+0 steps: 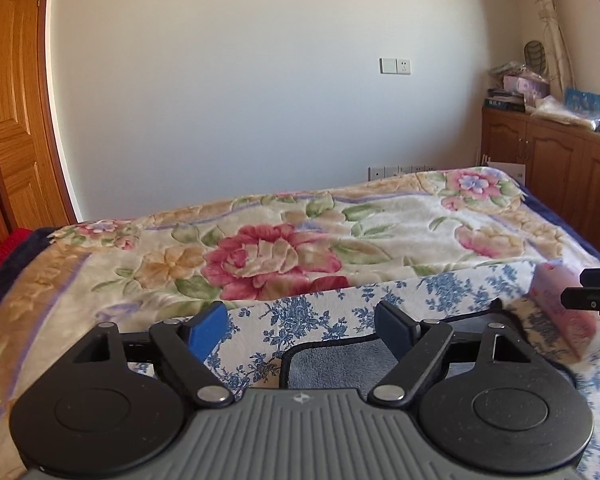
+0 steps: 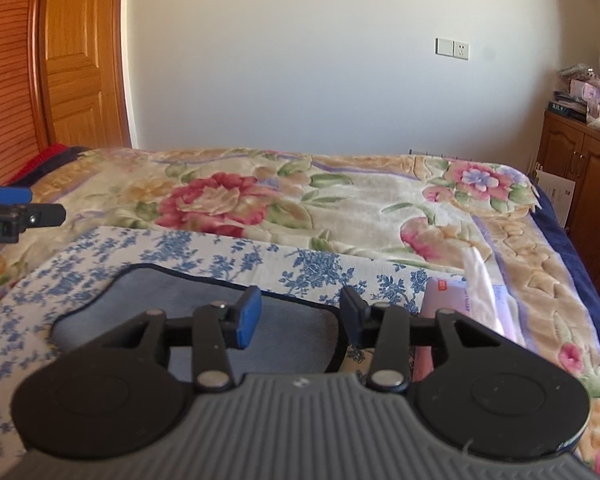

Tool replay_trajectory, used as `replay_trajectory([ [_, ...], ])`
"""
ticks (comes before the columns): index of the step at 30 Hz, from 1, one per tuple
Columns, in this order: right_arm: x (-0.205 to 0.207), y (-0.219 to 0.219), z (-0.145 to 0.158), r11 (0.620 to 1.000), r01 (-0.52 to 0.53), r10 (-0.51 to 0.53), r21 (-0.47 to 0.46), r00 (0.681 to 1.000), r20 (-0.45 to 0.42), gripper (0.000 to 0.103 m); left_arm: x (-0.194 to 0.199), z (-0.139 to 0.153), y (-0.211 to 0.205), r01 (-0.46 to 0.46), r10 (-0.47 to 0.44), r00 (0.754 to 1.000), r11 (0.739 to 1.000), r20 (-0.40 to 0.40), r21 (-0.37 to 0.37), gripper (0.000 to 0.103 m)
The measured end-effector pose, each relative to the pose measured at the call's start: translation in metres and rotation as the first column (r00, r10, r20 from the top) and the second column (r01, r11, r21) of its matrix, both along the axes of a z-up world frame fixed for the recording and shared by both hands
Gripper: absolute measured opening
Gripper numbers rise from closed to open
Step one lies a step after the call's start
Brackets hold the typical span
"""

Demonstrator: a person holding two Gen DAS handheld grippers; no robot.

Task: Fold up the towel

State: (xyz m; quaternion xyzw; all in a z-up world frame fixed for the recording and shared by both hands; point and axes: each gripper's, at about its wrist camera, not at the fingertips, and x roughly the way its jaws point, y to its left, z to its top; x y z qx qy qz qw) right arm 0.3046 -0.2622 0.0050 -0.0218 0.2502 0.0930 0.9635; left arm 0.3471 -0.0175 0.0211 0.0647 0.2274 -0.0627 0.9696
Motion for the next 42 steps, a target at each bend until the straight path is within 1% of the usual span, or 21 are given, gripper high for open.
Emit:
replay_trajectory([
  [8,-0.037,-0.002,0.023,1.000,0.014,-0.014,0.015,1.000,0.018,0.046,-0.041,0.034,-0.004,0.013,-0.014,0.999,1.000,0.034,0.013,0.085],
  [15,-0.068,-0.002,0.044,1.000,0.014,-0.014,0.001,0.999,0.043,0.046,-0.076,0.060,-0.010,0.031,-0.033,0.998,0.999,0.059,0.029,0.085],
  [18,-0.081,-0.001,0.054,1.000,0.014,-0.014,-0.002,0.998,0.055,0.046,-0.091,0.069,-0.010,0.033,-0.034,0.997,0.999,0.071,0.024,0.086],
  [23,-0.103,-0.002,0.067,1.000,0.014,-0.014,0.002,0.997,0.074,0.046,-0.119,0.076,-0.011,0.039,-0.041,0.997,0.999,0.070,0.033,0.087],
  [26,-0.117,-0.003,0.071,1.000,0.016,-0.017,0.005,0.996,0.085,0.046,-0.133,0.082,-0.008,0.035,-0.036,0.997,0.999,0.073,0.025,0.087],
  [31,-0.137,-0.006,0.076,1.000,0.019,-0.020,0.007,0.996,0.091,0.046,-0.157,0.088,-0.006,0.037,-0.040,0.996,0.998,0.076,0.042,0.087],
  [37,-0.160,-0.008,0.079,0.999,0.032,-0.032,0.007,0.996,0.085,0.046,-0.182,0.095,-0.002,0.029,-0.032,0.997,0.999,0.071,0.040,0.088],
  [42,-0.176,-0.010,0.081,0.999,0.047,-0.048,0.011,0.995,0.092,0.046,-0.203,0.100,0.000,0.019,-0.021,0.996,0.999,0.084,0.026,0.091],
])
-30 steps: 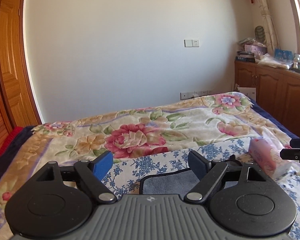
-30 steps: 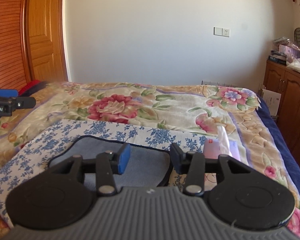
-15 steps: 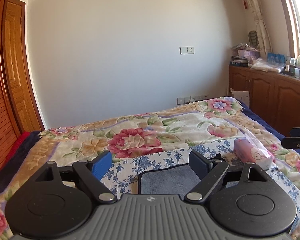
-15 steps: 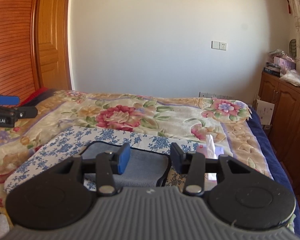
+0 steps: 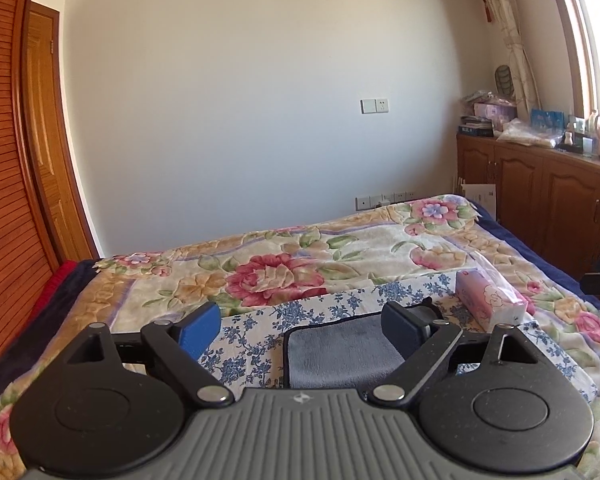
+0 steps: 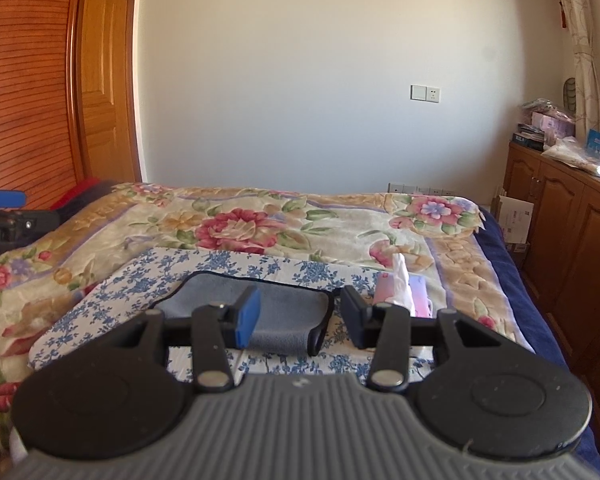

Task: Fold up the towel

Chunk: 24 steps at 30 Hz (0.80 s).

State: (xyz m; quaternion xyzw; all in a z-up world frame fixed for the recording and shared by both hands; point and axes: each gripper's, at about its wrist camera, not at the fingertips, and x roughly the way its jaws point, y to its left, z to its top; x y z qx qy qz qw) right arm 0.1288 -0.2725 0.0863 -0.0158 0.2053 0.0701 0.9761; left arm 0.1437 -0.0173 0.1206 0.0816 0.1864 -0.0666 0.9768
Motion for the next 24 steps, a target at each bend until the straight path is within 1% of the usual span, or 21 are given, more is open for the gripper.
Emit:
replay_trajectory([
  [3,-0.007,0.000,0.000,1.000,0.009,-0.009,0.001,1.000,0.004,0.048,-0.009,-0.001,0.000,-0.002,0.002,1.000,1.000,-0.003,-0.009,0.094],
  [5,-0.011,0.001,-0.001,1.000,0.014,-0.014,-0.002,1.000,0.006,0.053,-0.015,-0.003,0.000,-0.005,0.005,1.000,1.000,-0.004,-0.011,0.097],
  [7,-0.014,0.002,-0.003,1.000,0.017,-0.017,0.001,1.000,0.002,0.053,-0.020,-0.006,0.001,-0.007,0.006,1.000,1.000,-0.008,-0.020,0.099],
  [10,-0.019,0.003,-0.006,1.000,0.022,-0.022,-0.003,1.000,-0.001,0.055,-0.027,-0.012,0.000,0.002,-0.002,1.000,1.000,-0.018,-0.018,0.100],
  [14,-0.027,0.005,-0.013,0.999,0.034,-0.034,-0.002,0.999,-0.004,0.060,-0.037,-0.019,0.000,0.006,-0.006,1.000,1.000,-0.016,-0.007,0.101],
  [17,-0.033,0.009,-0.019,0.999,0.037,-0.037,-0.012,0.999,-0.008,0.062,-0.046,-0.024,0.000,0.009,-0.009,1.000,1.000,-0.019,0.003,0.101],
  [21,-0.040,0.013,-0.025,0.999,0.035,-0.036,-0.028,0.999,-0.007,0.066,-0.054,-0.031,0.002,0.007,-0.007,1.000,1.000,-0.024,-0.006,0.101],
  [22,-0.041,0.013,-0.026,0.999,0.035,-0.036,-0.027,0.999,-0.008,0.069,-0.056,-0.033,0.002,0.003,-0.004,1.000,1.000,-0.024,-0.009,0.101],
  [23,-0.043,0.014,-0.028,0.999,0.037,-0.037,-0.025,0.999,-0.007,0.074,-0.058,-0.034,0.003,0.000,0.000,1.000,1.000,-0.024,-0.011,0.102],
  [24,-0.045,0.014,-0.030,0.999,0.038,-0.038,-0.022,0.999,-0.003,0.076,-0.060,-0.036,0.004,-0.003,0.003,1.000,1.000,-0.024,-0.013,0.102],
])
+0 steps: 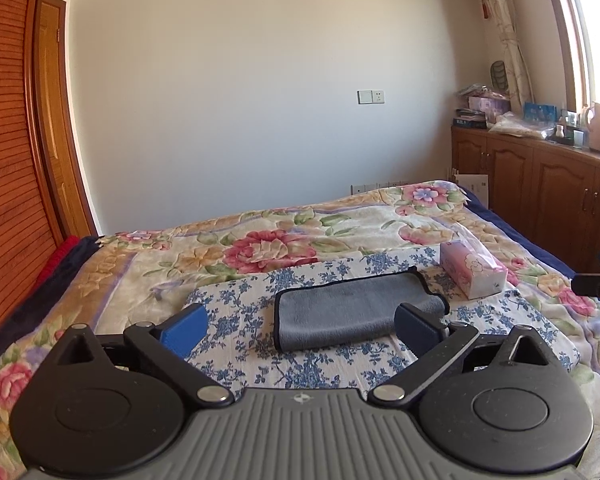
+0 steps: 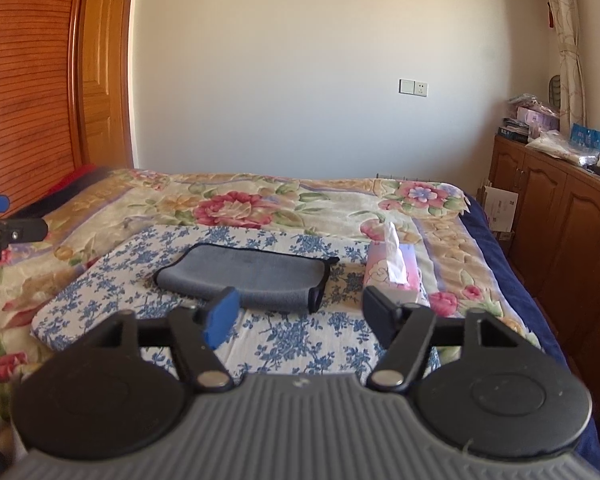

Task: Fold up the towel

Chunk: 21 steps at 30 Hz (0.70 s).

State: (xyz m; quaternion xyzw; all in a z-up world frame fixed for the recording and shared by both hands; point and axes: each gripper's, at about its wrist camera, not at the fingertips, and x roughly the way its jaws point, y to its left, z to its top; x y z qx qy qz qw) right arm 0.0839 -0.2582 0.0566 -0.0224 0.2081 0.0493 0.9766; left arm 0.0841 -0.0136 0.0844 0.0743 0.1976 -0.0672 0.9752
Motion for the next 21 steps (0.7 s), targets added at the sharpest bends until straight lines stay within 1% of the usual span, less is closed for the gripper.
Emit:
replay_trajectory([
  [2,-0.004,0.000,-0.004,1.000,0.003,-0.003,0.003,1.000,0.006,0.085,-0.002,-0.004,0.002,-0.005,0.005,1.000,1.000,-0.002,-0.006,0.103],
  [6,-0.008,-0.001,-0.013,1.000,0.008,-0.008,0.012,1.000,-0.002,0.086,-0.008,-0.013,0.006,-0.016,0.016,1.000,1.000,-0.002,-0.014,0.102],
  [13,-0.016,-0.005,-0.024,0.999,0.035,-0.035,0.034,0.999,-0.009,0.087,-0.017,-0.029,0.009,-0.031,0.031,0.999,0.999,0.018,0.011,0.103],
  [16,-0.019,-0.005,-0.028,0.999,0.038,-0.038,0.039,0.999,-0.002,0.091,-0.022,-0.034,0.010,-0.038,0.038,0.999,0.999,0.021,0.015,0.103],
  [18,-0.021,-0.004,-0.030,0.999,0.033,-0.033,0.042,0.999,0.003,0.099,-0.024,-0.038,0.010,-0.040,0.040,0.999,0.999,0.015,0.009,0.103],
  [21,-0.025,-0.001,-0.032,0.999,0.026,-0.027,0.029,1.000,0.016,0.100,-0.027,-0.045,0.011,-0.042,0.042,0.999,0.999,0.006,0.006,0.103],
])
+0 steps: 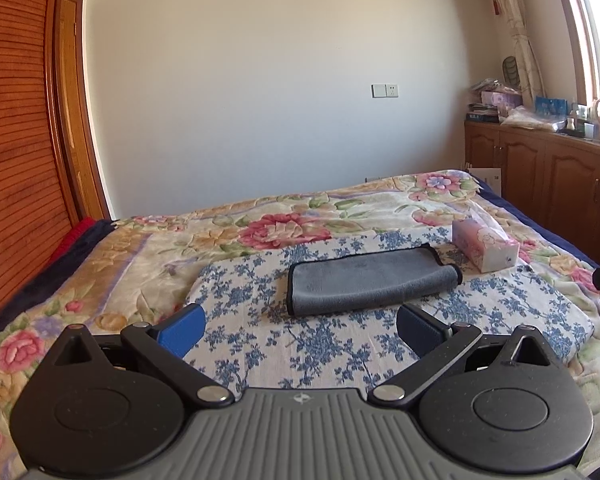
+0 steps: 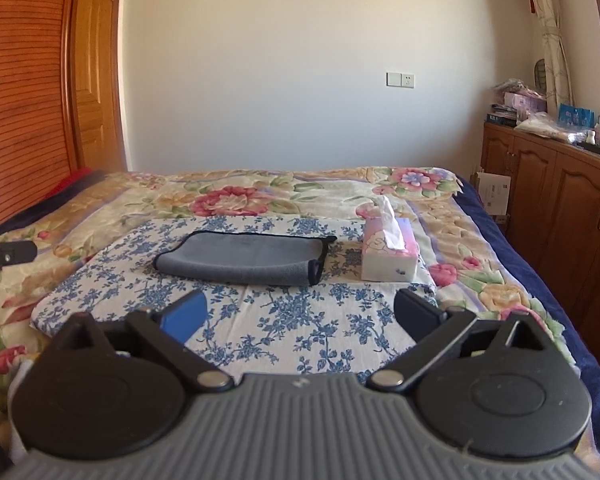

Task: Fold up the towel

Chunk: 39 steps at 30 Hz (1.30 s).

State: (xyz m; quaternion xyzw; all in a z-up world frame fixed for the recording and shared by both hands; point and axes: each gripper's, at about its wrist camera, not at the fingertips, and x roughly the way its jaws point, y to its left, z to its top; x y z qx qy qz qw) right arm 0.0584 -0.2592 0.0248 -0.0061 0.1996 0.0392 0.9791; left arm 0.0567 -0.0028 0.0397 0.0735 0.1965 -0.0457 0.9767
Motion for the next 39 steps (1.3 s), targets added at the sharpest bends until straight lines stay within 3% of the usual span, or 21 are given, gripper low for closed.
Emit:
replay_trajectory([
  [11,-0.008,0.007,-0.004,1.000,-0.008,0.009,-0.026,0.999,0.043,0.103,-0.012,-0.019,-0.005,0.006,-0.006,1.000,1.000,0.014,0.004,0.103],
  [20,-0.010,0.006,-0.006,1.000,0.006,-0.005,-0.015,0.998,0.066,0.103,-0.019,-0.029,-0.005,-0.045,0.045,0.997,0.999,0.058,0.005,0.103],
  [39,-0.014,0.006,-0.008,0.999,0.031,-0.029,-0.013,0.991,0.127,0.103,-0.032,-0.034,-0.004,-0.042,0.041,0.989,0.999,0.142,0.005,0.103],
])
